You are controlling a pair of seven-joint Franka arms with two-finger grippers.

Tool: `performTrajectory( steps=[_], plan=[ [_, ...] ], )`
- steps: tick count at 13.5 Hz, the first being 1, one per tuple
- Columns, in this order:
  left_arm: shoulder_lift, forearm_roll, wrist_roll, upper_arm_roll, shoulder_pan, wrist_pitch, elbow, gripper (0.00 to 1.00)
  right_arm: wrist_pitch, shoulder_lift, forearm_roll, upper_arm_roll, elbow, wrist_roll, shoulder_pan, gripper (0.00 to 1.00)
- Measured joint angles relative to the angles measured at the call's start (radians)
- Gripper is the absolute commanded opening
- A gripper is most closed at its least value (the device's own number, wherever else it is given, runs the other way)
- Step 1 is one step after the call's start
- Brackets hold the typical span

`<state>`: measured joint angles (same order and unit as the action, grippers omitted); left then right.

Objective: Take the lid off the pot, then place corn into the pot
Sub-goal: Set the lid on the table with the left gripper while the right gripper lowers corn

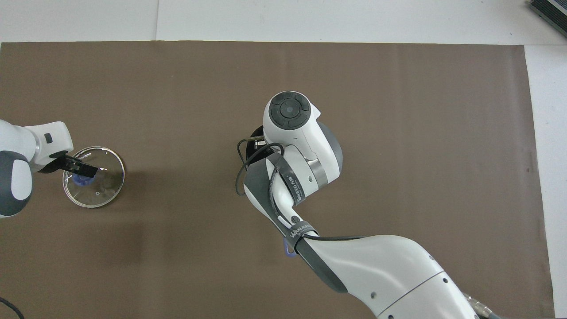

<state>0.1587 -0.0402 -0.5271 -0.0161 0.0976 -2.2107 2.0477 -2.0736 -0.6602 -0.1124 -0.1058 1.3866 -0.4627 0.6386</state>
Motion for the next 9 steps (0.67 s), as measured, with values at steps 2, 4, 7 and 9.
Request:
performTrajectory(
  steps=[2,4,7,9],
  plan=[
    [0.009,0.000,-0.003,0.005,-0.002,0.038,-0.053,1.00,-0.019,0.000,-0.025,0.002,0.002,0.000,0.005,1.00],
    [0.010,0.000,-0.003,0.008,-0.002,0.045,-0.070,1.00,-0.023,0.000,-0.026,0.002,0.002,0.000,0.009,1.00],
    [0.009,0.000,0.008,0.017,-0.009,0.096,-0.125,1.00,-0.024,0.019,-0.025,-0.003,-0.010,0.000,0.008,1.00],
    [0.008,0.000,0.059,0.021,-0.030,0.167,-0.194,1.00,-0.016,0.062,-0.024,-0.018,-0.015,0.000,0.005,1.00]
  ],
)
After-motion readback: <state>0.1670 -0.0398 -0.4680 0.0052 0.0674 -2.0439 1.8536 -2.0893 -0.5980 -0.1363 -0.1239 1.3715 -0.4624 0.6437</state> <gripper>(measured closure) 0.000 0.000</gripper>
